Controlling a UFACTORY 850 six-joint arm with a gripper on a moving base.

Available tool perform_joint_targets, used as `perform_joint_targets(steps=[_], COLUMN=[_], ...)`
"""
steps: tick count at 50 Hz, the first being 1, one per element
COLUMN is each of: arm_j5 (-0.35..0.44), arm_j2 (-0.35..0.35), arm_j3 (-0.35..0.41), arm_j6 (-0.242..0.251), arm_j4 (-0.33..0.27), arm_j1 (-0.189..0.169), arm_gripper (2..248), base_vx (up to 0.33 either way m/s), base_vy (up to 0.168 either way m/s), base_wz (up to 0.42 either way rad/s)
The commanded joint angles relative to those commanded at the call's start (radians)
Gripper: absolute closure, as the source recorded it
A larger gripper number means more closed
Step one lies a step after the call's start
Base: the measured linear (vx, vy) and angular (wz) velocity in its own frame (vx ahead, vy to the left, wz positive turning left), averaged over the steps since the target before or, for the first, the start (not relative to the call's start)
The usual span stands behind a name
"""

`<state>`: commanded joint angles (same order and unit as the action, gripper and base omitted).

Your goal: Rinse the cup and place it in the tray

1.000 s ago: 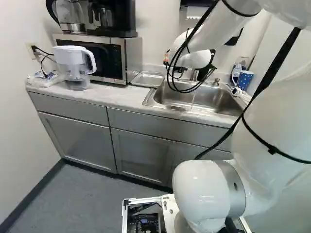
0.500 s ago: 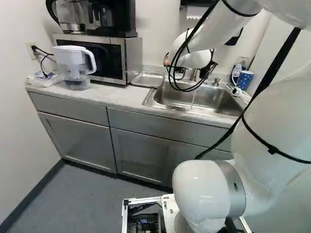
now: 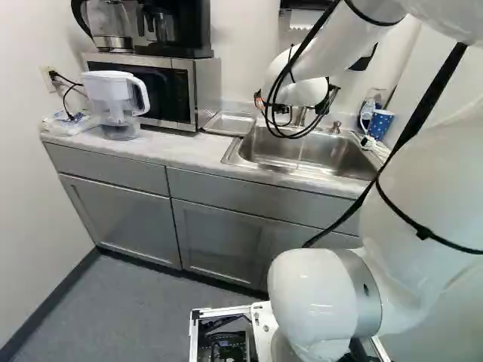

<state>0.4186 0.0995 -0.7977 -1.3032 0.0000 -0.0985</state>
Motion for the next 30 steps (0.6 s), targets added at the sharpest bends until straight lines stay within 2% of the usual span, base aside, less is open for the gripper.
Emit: perform_joint_targets(steps=[30], arm_j5=[0.000], arm_j2=[0.000], arm_j3=[0.000], arm_j6=[0.315], arm_j4=[0.000], arm_j1=[0.000], arm_gripper=[125], base_vx=[0.000], base_vy=[0.000], base_wz=[0.000])
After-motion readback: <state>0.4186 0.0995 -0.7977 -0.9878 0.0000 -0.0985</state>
